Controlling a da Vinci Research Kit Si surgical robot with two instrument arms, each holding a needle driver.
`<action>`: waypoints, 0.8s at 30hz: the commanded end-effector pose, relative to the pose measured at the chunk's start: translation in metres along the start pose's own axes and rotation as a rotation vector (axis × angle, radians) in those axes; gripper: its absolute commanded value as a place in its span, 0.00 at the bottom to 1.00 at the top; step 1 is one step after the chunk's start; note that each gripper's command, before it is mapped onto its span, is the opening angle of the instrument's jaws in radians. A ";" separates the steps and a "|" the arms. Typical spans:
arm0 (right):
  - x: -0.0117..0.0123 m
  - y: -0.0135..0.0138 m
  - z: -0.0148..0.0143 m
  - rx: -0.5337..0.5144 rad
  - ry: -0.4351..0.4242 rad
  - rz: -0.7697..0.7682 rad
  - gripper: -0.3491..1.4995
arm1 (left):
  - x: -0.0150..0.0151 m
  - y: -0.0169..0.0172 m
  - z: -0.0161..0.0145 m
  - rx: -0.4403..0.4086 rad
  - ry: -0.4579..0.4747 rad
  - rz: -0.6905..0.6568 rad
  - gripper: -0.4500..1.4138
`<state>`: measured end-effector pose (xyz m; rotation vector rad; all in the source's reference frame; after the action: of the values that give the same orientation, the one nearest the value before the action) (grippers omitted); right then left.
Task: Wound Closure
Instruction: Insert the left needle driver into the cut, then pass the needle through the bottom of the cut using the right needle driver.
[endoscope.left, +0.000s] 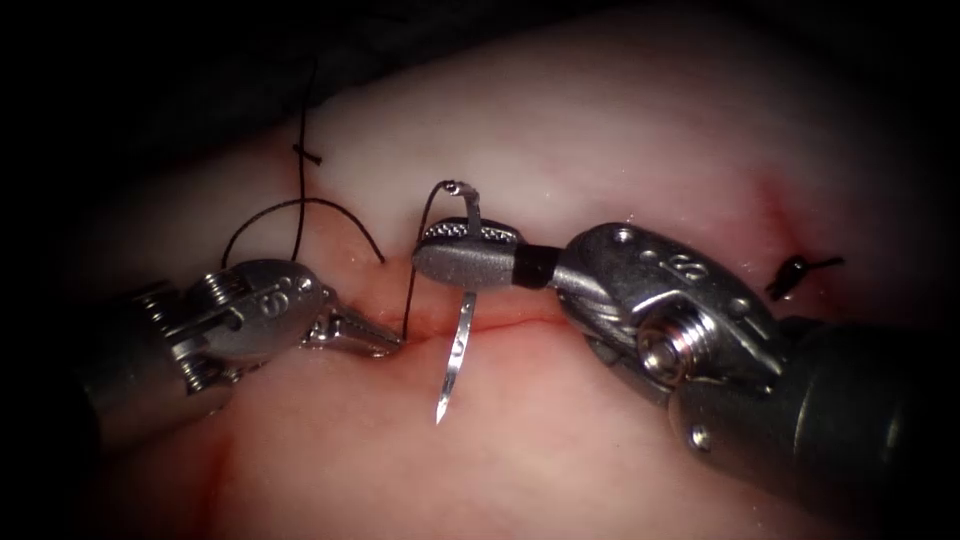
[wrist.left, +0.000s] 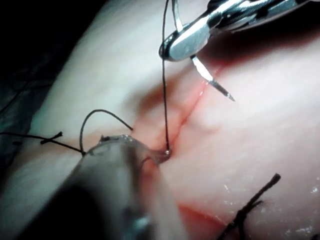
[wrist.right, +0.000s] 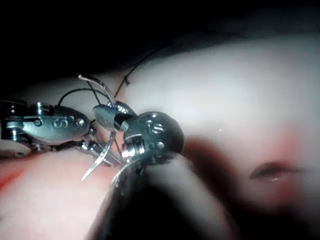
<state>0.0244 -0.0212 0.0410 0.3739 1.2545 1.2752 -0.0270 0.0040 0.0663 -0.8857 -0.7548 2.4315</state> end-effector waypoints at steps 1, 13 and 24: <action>0.0004 -0.0001 0.0016 0.003 0.006 -0.014 0.00 | 0.0005 -0.0010 0.0003 0.000 -0.016 0.011 0.00; -0.0014 0.0005 0.0040 0.017 0.002 -0.074 0.00 | 0.0001 -0.0015 0.0006 -0.080 -0.307 0.031 0.00; -0.0015 0.0005 0.0071 0.041 0.015 -0.243 0.00 | -0.0014 -0.0016 0.0001 -0.055 -0.400 -0.005 0.45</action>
<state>0.0292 -0.0205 0.0445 0.2279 1.2932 1.0413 -0.0252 0.0033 0.0678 -0.4080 -0.9696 2.6216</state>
